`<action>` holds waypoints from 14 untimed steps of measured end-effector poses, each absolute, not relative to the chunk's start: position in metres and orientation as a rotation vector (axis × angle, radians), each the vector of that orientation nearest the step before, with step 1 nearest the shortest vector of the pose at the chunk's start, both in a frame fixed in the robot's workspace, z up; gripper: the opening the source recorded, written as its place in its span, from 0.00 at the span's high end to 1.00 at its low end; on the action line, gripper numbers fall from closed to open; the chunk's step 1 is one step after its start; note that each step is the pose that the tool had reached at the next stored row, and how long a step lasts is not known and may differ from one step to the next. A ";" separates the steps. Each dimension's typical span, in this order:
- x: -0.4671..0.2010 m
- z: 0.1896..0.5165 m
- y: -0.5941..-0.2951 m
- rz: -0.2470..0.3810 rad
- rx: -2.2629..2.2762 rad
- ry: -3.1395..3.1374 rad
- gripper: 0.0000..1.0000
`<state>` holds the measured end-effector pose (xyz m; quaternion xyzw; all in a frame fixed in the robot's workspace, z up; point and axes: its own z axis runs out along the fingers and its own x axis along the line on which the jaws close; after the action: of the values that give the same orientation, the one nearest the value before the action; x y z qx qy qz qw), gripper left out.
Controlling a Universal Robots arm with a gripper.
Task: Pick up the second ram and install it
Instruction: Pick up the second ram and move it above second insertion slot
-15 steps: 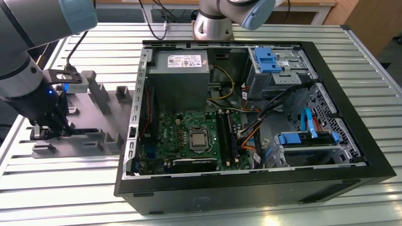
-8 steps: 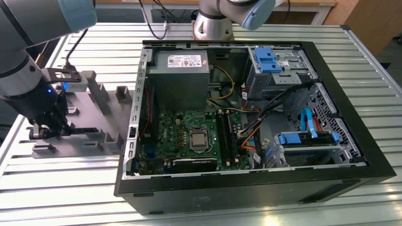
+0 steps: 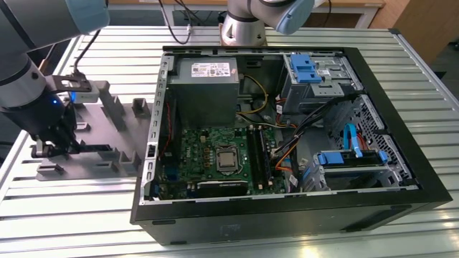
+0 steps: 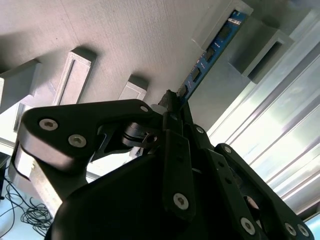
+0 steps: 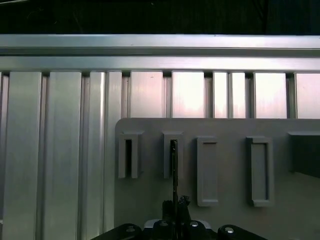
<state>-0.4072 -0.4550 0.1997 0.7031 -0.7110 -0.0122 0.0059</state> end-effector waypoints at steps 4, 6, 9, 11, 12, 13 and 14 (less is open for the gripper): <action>-0.407 0.203 -0.455 -0.038 2.200 -2.225 0.86; -0.407 0.204 -0.455 -0.038 2.201 -2.225 0.86; -0.407 0.206 -0.455 -0.038 2.200 -2.225 0.86; -0.407 0.207 -0.455 -0.038 2.200 -2.225 0.86; -0.407 0.208 -0.455 -0.038 2.200 -2.225 0.86; -0.407 0.209 -0.455 -0.038 2.200 -2.225 0.86; -0.407 0.209 -0.455 -0.038 2.200 -2.225 0.86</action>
<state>-0.4072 -0.4550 0.2093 0.7030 -0.7110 -0.0122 0.0059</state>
